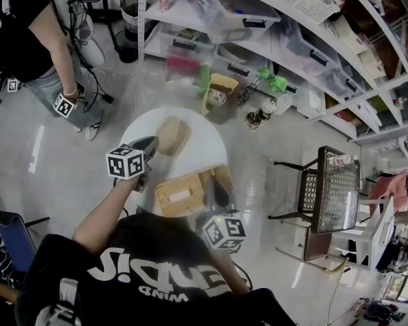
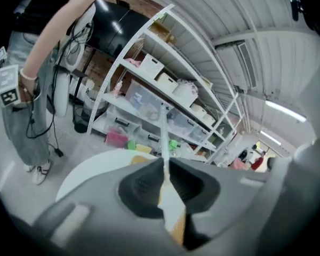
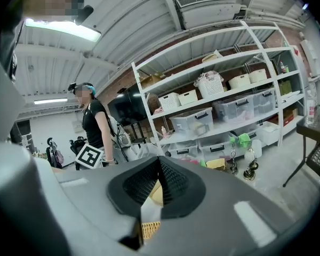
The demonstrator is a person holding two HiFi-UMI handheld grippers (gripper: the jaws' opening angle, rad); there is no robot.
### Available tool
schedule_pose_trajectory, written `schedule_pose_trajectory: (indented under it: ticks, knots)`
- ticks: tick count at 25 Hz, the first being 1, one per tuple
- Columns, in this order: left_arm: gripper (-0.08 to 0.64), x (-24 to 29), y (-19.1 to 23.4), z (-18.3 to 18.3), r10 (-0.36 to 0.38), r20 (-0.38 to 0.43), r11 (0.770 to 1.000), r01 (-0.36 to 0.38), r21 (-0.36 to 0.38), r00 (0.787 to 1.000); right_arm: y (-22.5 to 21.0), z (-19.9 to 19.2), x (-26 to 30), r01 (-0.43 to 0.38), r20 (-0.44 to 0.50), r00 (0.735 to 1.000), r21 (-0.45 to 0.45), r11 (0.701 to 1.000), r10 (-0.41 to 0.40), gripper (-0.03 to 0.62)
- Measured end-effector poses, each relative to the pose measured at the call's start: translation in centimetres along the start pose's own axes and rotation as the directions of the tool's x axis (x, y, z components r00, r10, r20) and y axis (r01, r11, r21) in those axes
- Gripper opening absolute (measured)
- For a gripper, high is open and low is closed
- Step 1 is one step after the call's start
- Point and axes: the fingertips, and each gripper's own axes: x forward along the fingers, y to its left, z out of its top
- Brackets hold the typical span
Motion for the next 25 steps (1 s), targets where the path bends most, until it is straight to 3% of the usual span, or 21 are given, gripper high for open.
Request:
schedule_pose_trajectory:
  ticks: [9,17,25]
  knots:
    - [0.031,-6.4,-5.7,6.2,-0.035,0.121,0.975,0.007,0.221,0.992,1.4,0.5,-1.2,0.001,0.024,1.000,-0.014,1.000,0.000,-0.006]
    - [0.032,-12.9,-8.7,7.0,-0.051,0.217,0.932,-0.031,0.360,0.975,3.4,0.8,-1.3,-0.010,0.037,0.999,-0.034,0.999,0.011,-0.006]
    - [0.032,-17.5,-8.3,5.1,-0.047,0.265,0.920,-0.062,0.388,0.963,5.5,0.3,-2.6,-0.002,0.051,0.999,-0.068,0.998,0.005,-0.006]
